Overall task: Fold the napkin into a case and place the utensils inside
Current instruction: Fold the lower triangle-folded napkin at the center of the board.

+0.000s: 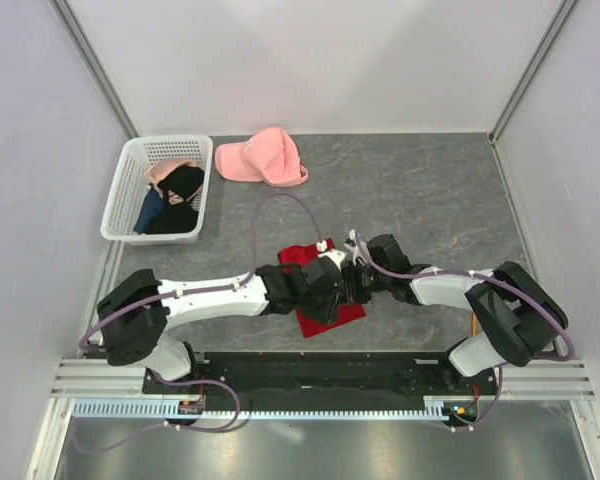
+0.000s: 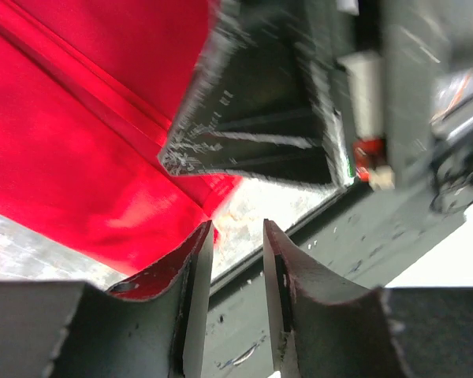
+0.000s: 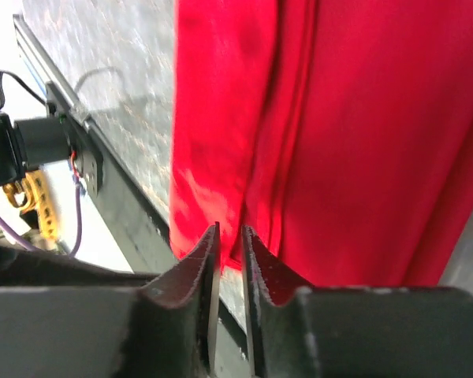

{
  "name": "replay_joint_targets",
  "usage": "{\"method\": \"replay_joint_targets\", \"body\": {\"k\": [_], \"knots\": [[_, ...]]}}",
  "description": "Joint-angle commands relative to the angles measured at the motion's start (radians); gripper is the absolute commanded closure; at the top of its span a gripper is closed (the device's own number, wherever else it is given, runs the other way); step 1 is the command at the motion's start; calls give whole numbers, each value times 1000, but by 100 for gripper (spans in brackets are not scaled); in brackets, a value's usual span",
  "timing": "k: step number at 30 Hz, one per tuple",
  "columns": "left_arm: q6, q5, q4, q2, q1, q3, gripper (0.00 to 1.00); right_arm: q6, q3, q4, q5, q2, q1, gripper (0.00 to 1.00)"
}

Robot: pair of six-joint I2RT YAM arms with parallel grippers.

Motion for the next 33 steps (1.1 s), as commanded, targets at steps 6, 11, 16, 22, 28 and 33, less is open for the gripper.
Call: {"method": "replay_joint_targets", "body": {"k": [6, 11, 16, 22, 28, 33], "knots": [[3, -305, 39, 60, -148, -20, 62, 86, -121, 141, -38, -56, 4, 83], [-22, -366, -6, 78, -176, -14, 61, 90, -128, 144, -35, -73, 2, 83], [-34, -383, -26, 103, -184, -5, 61, 89, -132, 142, -32, -81, 4, 83], [-37, -414, -47, 126, -190, 15, 63, 93, -133, 147, -37, -84, 4, 83], [-49, -414, -53, 125, -190, 11, 70, 93, -138, 148, -37, -82, 2, 84], [-59, -413, -53, 86, -190, 6, 78, 98, -138, 164, -48, -69, 7, 85]]}}
